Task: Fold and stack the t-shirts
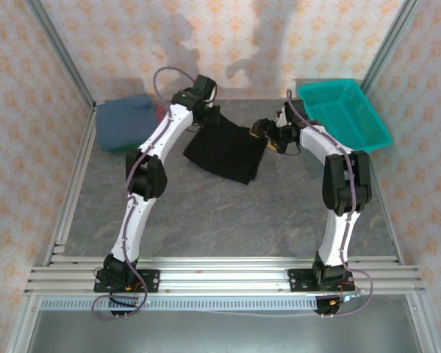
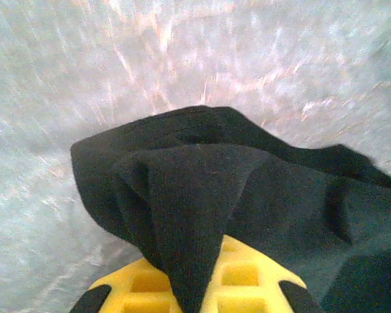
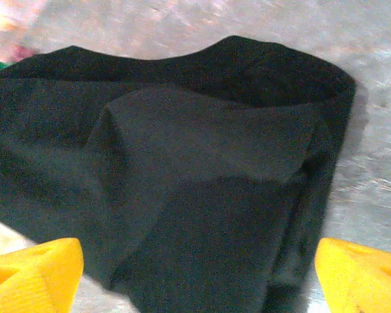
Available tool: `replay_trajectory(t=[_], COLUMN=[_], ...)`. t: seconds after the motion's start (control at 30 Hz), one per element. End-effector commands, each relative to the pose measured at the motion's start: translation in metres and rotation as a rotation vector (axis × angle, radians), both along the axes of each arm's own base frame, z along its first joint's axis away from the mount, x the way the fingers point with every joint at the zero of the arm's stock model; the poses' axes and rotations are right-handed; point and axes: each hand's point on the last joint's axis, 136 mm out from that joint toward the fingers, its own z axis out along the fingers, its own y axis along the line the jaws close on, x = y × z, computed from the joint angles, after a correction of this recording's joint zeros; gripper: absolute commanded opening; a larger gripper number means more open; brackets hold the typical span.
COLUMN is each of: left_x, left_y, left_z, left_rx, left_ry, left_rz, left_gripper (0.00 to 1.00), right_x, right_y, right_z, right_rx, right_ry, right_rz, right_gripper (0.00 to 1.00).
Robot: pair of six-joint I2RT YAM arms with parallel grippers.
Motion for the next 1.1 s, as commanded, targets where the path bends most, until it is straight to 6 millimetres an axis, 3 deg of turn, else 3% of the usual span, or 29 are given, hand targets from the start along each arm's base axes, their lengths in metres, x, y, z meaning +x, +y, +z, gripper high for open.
replay_trajectory(t=[0.0, 0.3, 0.57, 0.77, 1.07], left_x=[-0.007, -0.001, 0.000, 0.000, 0.007], left_y=[0.018, 0.042, 0.066, 0.098, 0.129], left_z=[0.048, 0.075, 0.121, 0.138, 0.186], left_rx=[0.035, 0.000, -0.078, -0.081, -0.157], left_ry=[-0.066, -0.111, -0.186, -0.213, -0.333], left_rz=[-0.039, -0.034, -0.030, 0.012, 0.091], left_gripper=[0.00, 0.00, 0.00, 0.00, 0.00], right_x=[0.006, 0.011, 0.012, 0.012, 0.012], right_y=[0.013, 0.017, 0.022, 0.023, 0.024], right_z=[0.040, 0.051, 0.058, 0.054, 0.049], right_rx=[0.102, 0.134, 0.175, 0.179, 0.190], right_ry=[-0.074, -0.077, -0.084, -0.069, -0.058], right_rz=[0.012, 0.016, 0.026, 0.021, 0.016], right_gripper=[0.92, 0.93, 0.93, 0.93, 0.94])
